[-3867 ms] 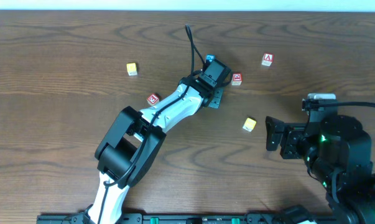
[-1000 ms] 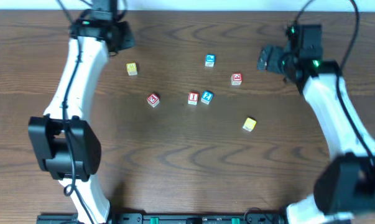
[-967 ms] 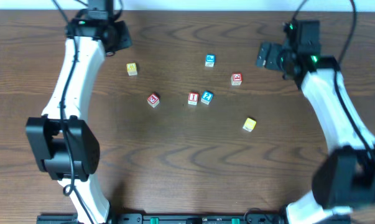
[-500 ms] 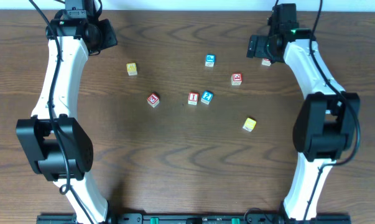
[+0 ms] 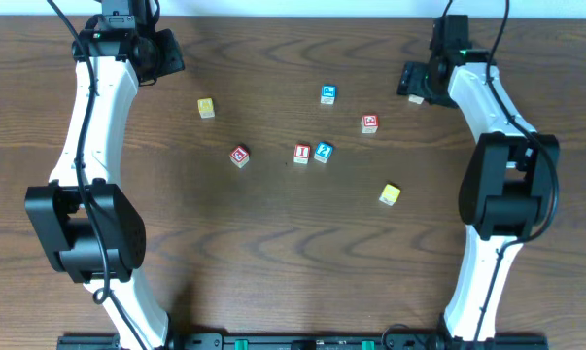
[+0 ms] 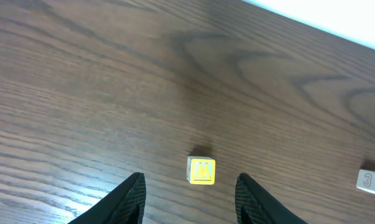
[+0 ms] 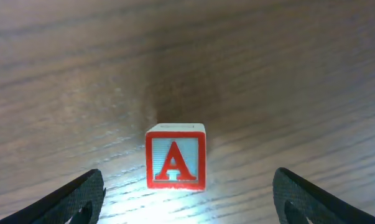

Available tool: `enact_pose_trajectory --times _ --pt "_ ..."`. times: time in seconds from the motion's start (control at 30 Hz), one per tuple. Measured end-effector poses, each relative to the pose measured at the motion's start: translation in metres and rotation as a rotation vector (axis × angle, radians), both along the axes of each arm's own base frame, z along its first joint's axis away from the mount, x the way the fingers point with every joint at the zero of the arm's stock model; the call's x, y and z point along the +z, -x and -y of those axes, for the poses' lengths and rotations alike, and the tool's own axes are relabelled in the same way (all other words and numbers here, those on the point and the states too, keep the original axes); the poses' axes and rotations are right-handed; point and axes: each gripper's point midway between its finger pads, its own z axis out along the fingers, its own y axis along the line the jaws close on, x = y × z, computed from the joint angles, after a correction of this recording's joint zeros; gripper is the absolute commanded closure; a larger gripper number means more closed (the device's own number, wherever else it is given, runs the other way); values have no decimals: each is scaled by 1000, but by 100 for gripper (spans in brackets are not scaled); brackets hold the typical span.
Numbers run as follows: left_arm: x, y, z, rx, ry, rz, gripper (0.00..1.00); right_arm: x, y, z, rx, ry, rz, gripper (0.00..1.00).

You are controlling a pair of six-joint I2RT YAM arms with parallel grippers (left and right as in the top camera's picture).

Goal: Spell out Ai2
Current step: 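Grasp the red A block with the right gripper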

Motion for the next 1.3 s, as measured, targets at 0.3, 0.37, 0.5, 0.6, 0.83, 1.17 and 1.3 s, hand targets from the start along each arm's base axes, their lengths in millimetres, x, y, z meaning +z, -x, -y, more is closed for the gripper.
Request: enact_pose_trajectory --times 0.3,0.37,0.5,0.6,0.83,1.17,1.3 --pt "0 0 0 0 0 0 52 -5 -3 -2 -23 -23 6 38" --pt "0 0 0 0 0 0 52 -5 -3 -2 -25 -23 6 41" --pt "1 -1 0 0 0 5 51 -6 -3 -3 -28 -30 4 45" --pt "2 -3 0 0 0 14 51 -6 -3 -4 -28 -37 4 47" --pt "3 -5 0 0 0 23 51 -7 -2 -5 -29 -41 3 55" --pt "3 -5 0 0 0 24 51 -12 -1 -6 -34 -49 -11 66" --pt "4 -5 0 0 -1 25 51 -16 0 -6 -33 -51 -18 71"
